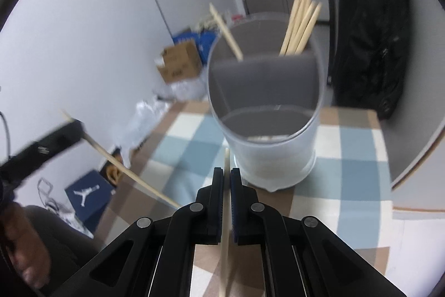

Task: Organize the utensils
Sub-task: 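Lift both held chopsticks up from the rug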

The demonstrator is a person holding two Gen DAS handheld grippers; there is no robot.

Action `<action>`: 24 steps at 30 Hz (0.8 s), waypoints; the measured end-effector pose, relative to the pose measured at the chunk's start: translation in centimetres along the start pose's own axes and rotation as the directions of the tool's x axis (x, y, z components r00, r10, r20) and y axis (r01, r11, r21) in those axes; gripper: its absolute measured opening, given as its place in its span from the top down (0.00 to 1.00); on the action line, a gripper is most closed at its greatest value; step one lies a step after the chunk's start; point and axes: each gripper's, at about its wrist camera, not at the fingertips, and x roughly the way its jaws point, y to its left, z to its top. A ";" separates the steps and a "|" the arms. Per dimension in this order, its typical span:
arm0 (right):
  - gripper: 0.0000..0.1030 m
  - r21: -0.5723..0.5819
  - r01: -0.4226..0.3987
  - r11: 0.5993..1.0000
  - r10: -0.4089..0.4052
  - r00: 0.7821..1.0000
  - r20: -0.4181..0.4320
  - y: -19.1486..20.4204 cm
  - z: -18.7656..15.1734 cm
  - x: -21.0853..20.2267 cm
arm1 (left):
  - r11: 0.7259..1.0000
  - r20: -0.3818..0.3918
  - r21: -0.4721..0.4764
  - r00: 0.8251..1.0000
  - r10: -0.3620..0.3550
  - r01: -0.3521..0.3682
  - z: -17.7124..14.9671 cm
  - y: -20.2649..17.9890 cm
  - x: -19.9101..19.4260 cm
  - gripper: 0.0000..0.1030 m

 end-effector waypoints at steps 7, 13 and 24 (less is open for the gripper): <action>0.96 0.002 -0.042 0.999 0.042 0.990 0.132 -0.6 0.3 -4.2 | 1.000 -0.005 0.027 1.000 0.012 -0.012 0.9 -1.5 -0.4 0.99; 0.96 0.006 -0.072 0.997 0.070 0.978 0.195 -0.8 1.2 -5.4 | 0.998 0.008 0.055 1.000 0.022 -0.023 2.4 -2.9 -1.4 0.99; 0.96 -0.013 -0.107 0.994 0.106 0.945 0.309 -1.3 5.7 -8.6 | 0.995 0.028 0.098 1.000 0.009 -0.012 6.2 -5.6 -2.0 0.99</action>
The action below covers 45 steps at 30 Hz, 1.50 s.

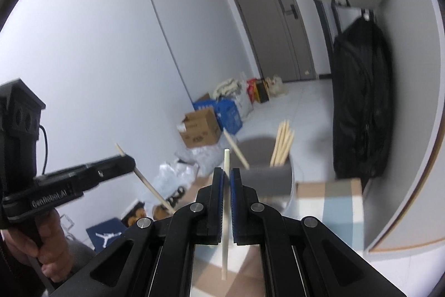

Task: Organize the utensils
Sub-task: 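Lift both held chopsticks up from the rug, then carry both chopsticks over the white holder and lower them into it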

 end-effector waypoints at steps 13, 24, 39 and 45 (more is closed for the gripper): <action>0.96 -0.024 0.004 1.000 -0.001 0.994 0.113 -1.4 9.2 0.6 | 0.998 0.042 0.052 0.998 -0.038 0.036 7.0 -2.1 1.4 0.99; 0.96 -0.032 0.019 0.999 -0.014 0.989 0.145 -2.6 12.3 3.5 | 0.996 0.029 0.074 0.999 -0.043 0.041 9.0 -1.8 4.0 0.99; 0.96 -0.031 0.048 0.998 -0.044 0.991 0.127 -3.9 11.4 7.8 | 0.998 -0.042 0.065 0.999 -0.022 0.025 8.2 -0.4 8.4 0.99; 0.96 -0.026 0.048 0.998 -0.045 0.993 0.109 -4.5 10.9 8.5 | 0.998 -0.063 0.049 0.998 -0.025 0.028 8.0 0.2 9.7 0.99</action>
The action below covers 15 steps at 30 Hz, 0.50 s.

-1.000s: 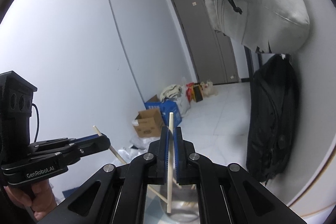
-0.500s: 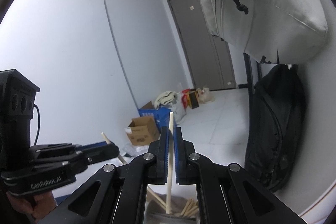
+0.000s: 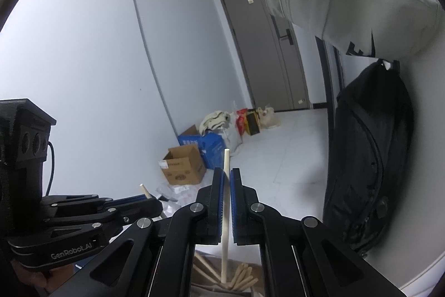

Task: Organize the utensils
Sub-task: 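Carry both chopsticks over the white holder and lower them into it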

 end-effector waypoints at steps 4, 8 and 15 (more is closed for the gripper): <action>0.96 -0.009 -0.003 1.000 0.003 1.000 -0.004 0.2 0.0 0.1 | 1.000 -0.012 -0.009 1.000 -0.009 0.009 -0.1 0.1 0.6 0.99; 0.96 -0.022 -0.008 1.000 0.008 1.000 -0.020 0.3 -0.4 0.6 | 1.000 -0.029 -0.013 0.999 -0.023 0.023 -0.3 0.2 1.3 0.99; 0.96 -0.003 -0.039 0.999 0.039 0.998 -0.042 -0.7 -1.9 1.0 | 0.993 -0.043 -0.019 0.992 -0.116 0.115 -0.6 0.5 1.9 0.99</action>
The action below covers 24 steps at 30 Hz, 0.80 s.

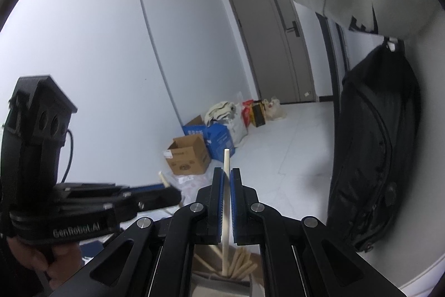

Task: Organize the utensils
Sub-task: 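Carry both chopsticks over the white holder and lower them into it, then open both grippers to release the chopsticks into the holder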

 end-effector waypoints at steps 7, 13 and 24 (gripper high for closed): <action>0.96 0.023 -0.010 1.000 0.011 0.999 -0.035 -0.8 -2.5 0.2 | 0.995 -0.058 0.103 0.998 0.005 0.001 -0.6 -1.2 1.7 0.99; 0.93 0.027 -0.032 0.999 0.033 0.997 -0.068 -0.7 -4.1 -0.2 | 0.992 -0.123 0.127 0.992 -0.010 0.026 -1.4 -1.3 2.1 0.97; 0.87 0.107 0.014 0.994 -0.007 0.998 -0.066 -2.2 -5.3 -4.5 | 0.995 -0.035 0.070 0.997 0.071 -0.068 -2.0 -1.1 -1.3 0.80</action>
